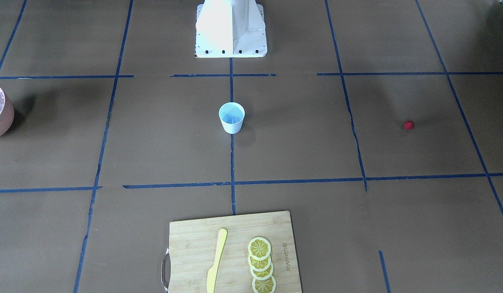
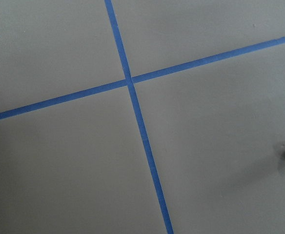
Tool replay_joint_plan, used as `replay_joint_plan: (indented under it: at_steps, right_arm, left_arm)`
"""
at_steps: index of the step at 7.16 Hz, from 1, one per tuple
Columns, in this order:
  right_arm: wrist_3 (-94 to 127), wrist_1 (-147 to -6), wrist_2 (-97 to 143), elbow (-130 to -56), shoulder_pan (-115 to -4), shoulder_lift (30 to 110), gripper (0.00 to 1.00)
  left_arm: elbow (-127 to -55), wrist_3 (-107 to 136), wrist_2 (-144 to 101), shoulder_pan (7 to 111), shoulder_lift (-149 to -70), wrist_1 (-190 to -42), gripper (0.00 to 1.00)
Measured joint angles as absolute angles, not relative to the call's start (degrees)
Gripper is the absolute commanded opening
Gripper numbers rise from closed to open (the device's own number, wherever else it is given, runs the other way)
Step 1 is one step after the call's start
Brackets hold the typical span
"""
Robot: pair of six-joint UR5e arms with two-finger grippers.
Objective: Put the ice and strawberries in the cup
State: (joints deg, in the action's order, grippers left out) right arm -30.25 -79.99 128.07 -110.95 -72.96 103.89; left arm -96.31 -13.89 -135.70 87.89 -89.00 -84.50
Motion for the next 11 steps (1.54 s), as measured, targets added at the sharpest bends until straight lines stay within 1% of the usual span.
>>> replay_joint_plan:
  at_steps: [1,3,11]
  right_arm:
    - [-30.48,-73.95,128.15,-107.82,-72.96,105.36,1.00]
    - [-30.83,-70.18,128.31,-105.88,-72.92,106.50,0.99]
    - [-37.98,-69.61,128.09,-101.29,-68.53,106.79,0.92]
  left_arm:
    - [-96.30,-13.86,-135.70,87.89,-88.97,-84.48,1.00]
    - [-96.27,-13.81,-135.70,87.89,-88.95,-84.46,1.00]
    - [-95.86,-13.89,-135.70,87.89,-88.95,-84.46,1.00]
